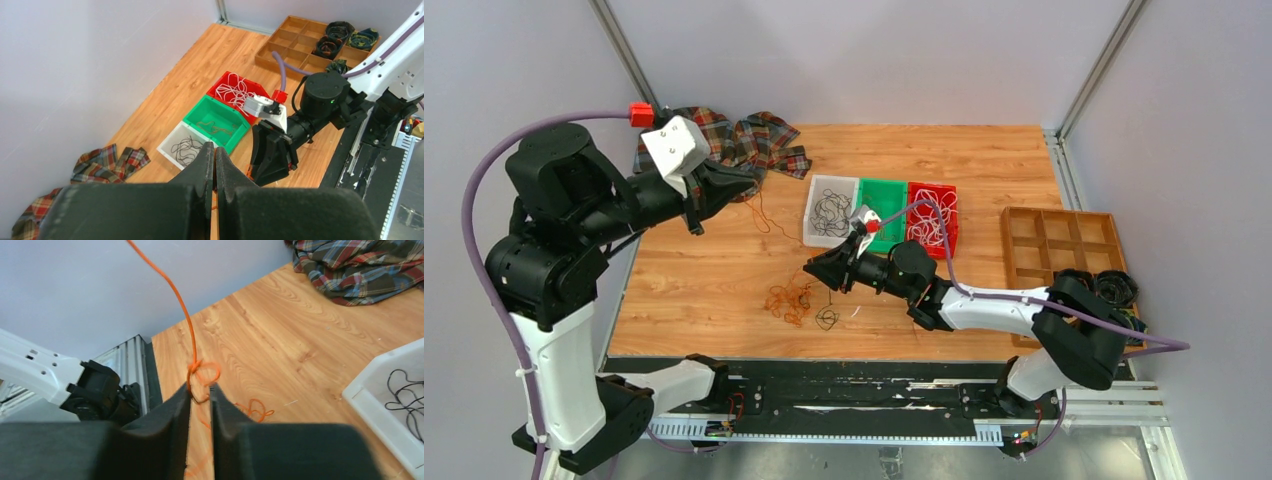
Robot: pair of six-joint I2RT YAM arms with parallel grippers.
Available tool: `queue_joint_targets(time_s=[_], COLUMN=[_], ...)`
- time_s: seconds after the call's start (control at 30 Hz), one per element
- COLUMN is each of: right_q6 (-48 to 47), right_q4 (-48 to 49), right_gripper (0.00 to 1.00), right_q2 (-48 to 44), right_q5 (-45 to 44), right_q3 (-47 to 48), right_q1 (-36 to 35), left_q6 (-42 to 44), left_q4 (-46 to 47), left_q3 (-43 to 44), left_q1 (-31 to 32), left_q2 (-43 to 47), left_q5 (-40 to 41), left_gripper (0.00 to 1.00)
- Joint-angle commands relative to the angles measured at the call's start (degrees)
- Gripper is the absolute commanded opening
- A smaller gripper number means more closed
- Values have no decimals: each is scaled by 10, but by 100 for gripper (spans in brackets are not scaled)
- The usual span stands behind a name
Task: Untangle the cables
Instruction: Untie the cable.
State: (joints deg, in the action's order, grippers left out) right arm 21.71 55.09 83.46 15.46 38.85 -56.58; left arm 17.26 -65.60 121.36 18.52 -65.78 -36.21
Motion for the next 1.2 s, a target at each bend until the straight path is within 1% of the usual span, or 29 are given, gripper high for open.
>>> queue_joint_targets(time_s=[0.0,0.13,0.3,0.33,0.4,0.43,0.53,0.7,0.77,0.83,0.87,1.0,1.07,1.17], right_q6=[31,35,38,40,46,51,65,92,101,97,93,85,90,94], right_q4=[67,87,97,99,107,111,118,153,160,142,130,90,54,6], right_gripper=[14,1,2,4,16,19,23,22,25,30,34,47,50,51], right_q2=[20,35,34,32,31,30,27,11,6,-5,-12,-56,-83,-108], right_q5=[-13,-27,-28,-27,-16,-6,21,37,48,51,50,22,12,20], right_q3=[4,15,19,19,19,19,17,-15,-26,-36,-43,-79,-82,-74], right_q1=[4,4,4,4,4,4,3,1,-2,-4,-4,-2,0,1], left_q6=[-13,-27,-40,-43,-46,-48,-48,-51,-53,-53,-53,-54,-53,-53], left_q4=[16,16,16,16,17,16,16,17,17,16,16,16,16,16], left_q3=[10,17,13,10,2,-1,-5,-3,-1,3,5,7,5,6], left_q1=[2,2,2,2,2,2,2,2,2,2,2,2,2,2], left_q2=[8,11,24,27,32,34,36,35,33,32,31,33,32,31], left_q5=[-14,-22,-33,-36,-43,-45,-46,-51,-49,-48,-48,-49,-50,-50], left_gripper=[0,0,0,0,0,0,0,0,0,0,0,0,0,0])
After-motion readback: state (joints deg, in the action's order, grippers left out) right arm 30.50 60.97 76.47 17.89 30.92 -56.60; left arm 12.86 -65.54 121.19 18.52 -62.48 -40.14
